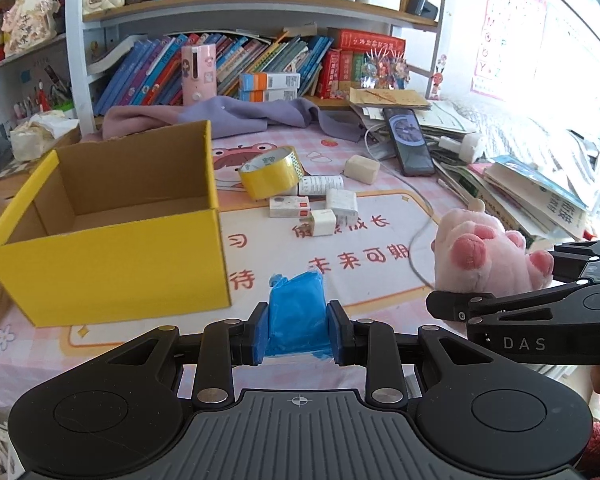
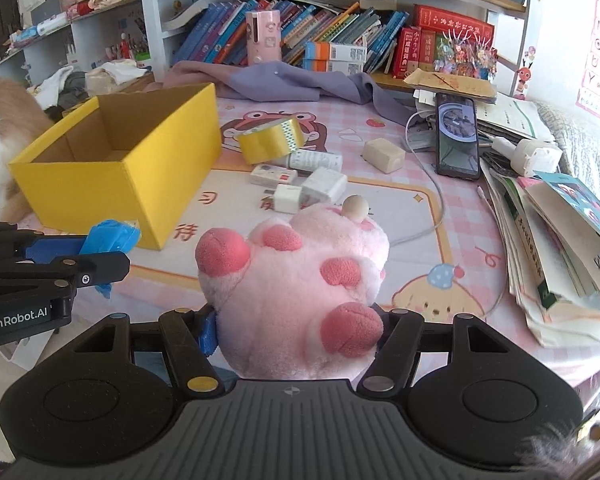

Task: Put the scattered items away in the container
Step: 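Carry the blue packet and pink pig with both grippers over the yellow box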

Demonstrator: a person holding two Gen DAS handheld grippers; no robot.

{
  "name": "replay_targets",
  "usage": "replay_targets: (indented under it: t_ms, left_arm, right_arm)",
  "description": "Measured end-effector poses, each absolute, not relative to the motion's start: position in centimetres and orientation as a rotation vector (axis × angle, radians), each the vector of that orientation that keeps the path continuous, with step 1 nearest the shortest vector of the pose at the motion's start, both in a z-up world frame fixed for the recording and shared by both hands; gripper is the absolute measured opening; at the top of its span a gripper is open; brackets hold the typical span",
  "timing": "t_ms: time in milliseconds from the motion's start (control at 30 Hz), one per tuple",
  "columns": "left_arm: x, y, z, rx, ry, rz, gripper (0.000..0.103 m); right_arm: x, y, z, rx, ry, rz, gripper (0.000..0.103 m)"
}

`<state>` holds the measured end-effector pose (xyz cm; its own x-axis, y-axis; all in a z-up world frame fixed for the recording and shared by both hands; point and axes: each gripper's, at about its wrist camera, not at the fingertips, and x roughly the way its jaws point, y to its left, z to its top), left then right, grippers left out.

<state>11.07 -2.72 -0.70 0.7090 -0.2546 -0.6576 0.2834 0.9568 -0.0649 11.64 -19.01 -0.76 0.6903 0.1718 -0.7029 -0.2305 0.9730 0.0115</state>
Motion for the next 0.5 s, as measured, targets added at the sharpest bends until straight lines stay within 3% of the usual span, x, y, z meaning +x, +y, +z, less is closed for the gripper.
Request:
replay_targets:
  t_ms: [500]
  left_arm:
    - [6.0,2.8,-0.5,0.044,0.716,-0.278,0.028]
  right_arm:
    - [6.5,-13.6,-0.7,-0.076,0.770,0.250,0.062]
